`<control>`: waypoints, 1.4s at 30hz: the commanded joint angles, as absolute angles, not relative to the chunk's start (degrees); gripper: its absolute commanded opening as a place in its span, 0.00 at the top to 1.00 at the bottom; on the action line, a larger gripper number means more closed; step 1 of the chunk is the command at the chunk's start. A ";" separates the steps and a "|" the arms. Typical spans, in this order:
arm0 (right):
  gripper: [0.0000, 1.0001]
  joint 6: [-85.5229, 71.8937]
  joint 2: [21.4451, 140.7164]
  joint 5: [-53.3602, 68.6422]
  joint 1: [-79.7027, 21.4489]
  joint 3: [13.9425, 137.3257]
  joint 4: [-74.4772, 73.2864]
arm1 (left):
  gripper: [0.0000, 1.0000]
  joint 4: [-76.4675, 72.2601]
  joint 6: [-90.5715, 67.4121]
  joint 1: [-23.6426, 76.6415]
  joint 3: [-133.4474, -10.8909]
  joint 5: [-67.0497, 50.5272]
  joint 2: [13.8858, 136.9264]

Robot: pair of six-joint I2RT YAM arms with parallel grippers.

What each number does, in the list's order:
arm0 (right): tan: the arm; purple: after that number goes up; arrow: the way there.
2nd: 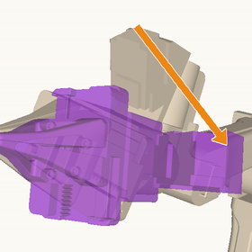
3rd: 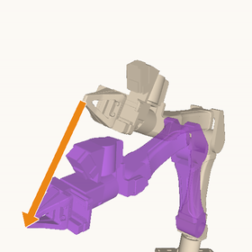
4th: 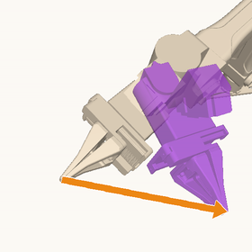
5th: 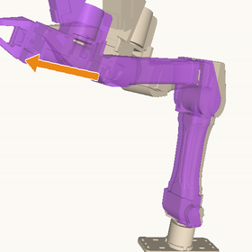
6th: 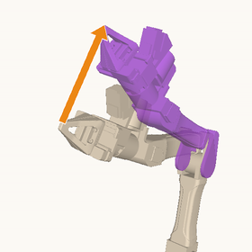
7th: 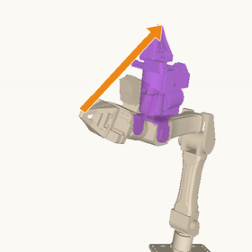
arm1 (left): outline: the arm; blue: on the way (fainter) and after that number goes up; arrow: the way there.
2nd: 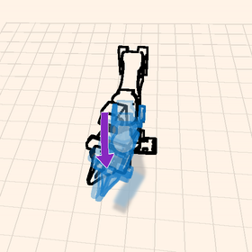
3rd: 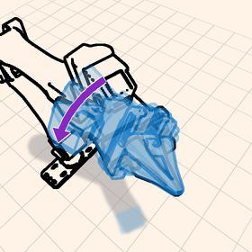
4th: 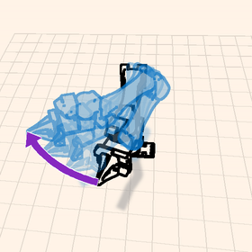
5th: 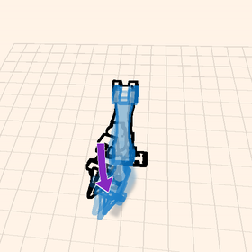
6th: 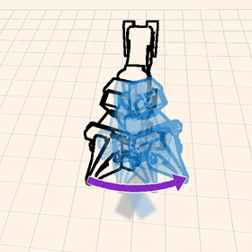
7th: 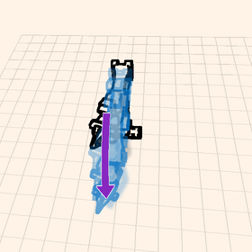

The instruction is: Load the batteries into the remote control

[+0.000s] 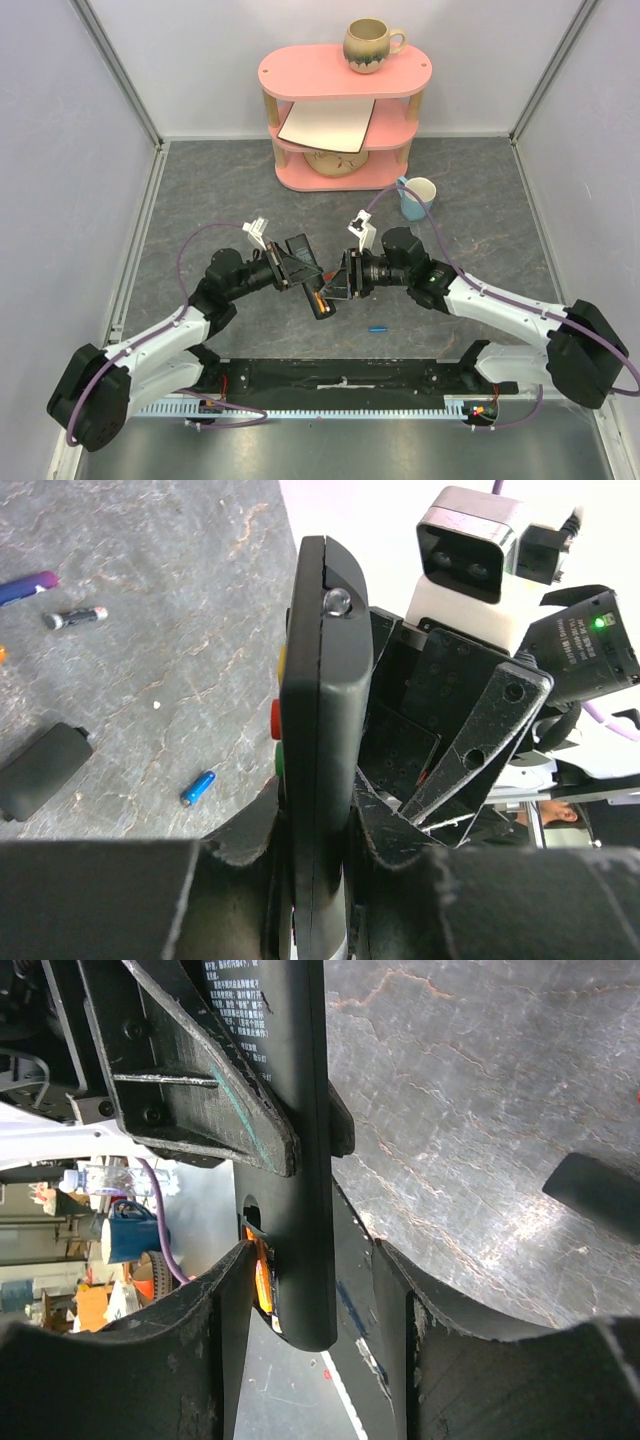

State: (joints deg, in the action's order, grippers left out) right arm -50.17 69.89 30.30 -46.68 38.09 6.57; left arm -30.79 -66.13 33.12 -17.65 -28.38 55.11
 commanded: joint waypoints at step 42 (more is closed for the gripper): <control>0.75 -47.46 70.32 21.71 -48.78 41.22 -1.67 | 0.98 -38.14 -68.56 33.92 -21.10 -25.58 52.74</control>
State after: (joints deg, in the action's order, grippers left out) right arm -50.00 70.46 28.88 -48.23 40.64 4.36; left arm -32.18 -66.13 33.23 -17.72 -27.44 54.28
